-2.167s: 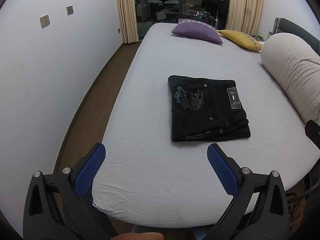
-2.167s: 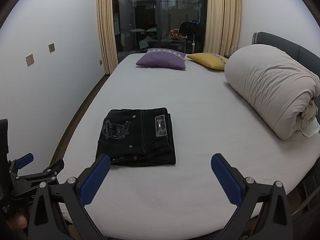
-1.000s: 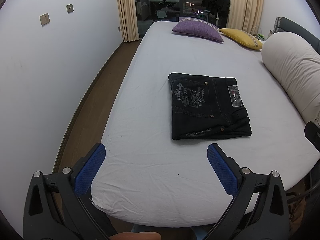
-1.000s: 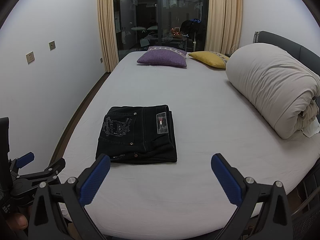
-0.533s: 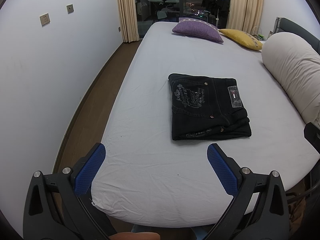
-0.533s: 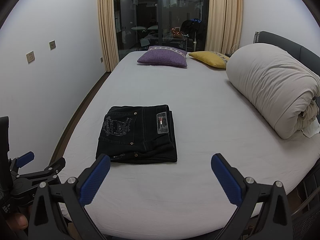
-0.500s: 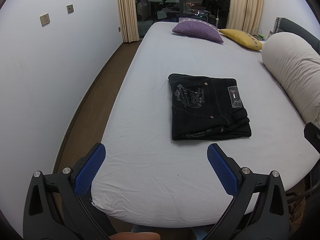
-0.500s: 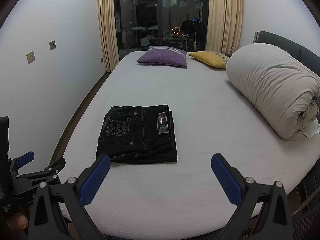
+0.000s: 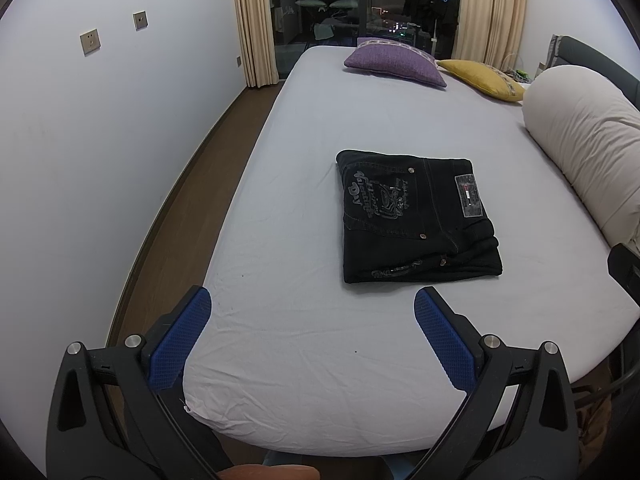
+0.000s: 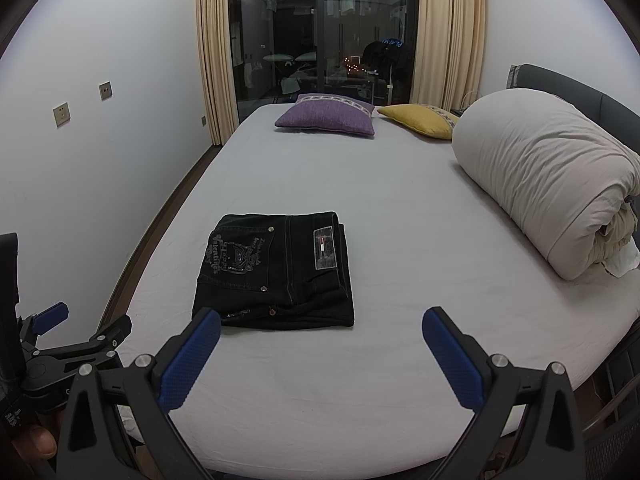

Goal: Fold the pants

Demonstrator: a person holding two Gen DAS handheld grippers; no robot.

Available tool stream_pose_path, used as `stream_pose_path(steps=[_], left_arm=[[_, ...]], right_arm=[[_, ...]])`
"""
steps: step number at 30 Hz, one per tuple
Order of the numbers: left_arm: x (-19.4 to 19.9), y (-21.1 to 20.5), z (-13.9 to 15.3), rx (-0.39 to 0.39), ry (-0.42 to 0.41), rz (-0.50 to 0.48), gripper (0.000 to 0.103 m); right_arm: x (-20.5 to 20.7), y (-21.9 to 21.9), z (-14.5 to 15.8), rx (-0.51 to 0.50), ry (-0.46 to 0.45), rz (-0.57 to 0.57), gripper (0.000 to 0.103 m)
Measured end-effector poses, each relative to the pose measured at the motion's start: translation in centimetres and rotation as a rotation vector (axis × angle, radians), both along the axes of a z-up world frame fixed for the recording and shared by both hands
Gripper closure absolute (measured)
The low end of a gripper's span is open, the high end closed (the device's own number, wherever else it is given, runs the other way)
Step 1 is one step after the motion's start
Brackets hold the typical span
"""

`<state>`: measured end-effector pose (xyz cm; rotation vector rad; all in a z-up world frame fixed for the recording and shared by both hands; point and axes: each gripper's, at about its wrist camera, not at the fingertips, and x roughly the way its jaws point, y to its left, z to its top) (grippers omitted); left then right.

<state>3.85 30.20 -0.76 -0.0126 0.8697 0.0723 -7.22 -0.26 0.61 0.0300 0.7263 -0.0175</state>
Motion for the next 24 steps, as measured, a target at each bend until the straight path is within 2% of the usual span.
stream_pose_path(steps=[24], left_arm=[[0.03,-0.08,0.61,-0.002,-0.021,-0.002,0.000]], right_arm=[[-0.18,-0.08,0.06,-0.003,0.000,0.001,0.000]])
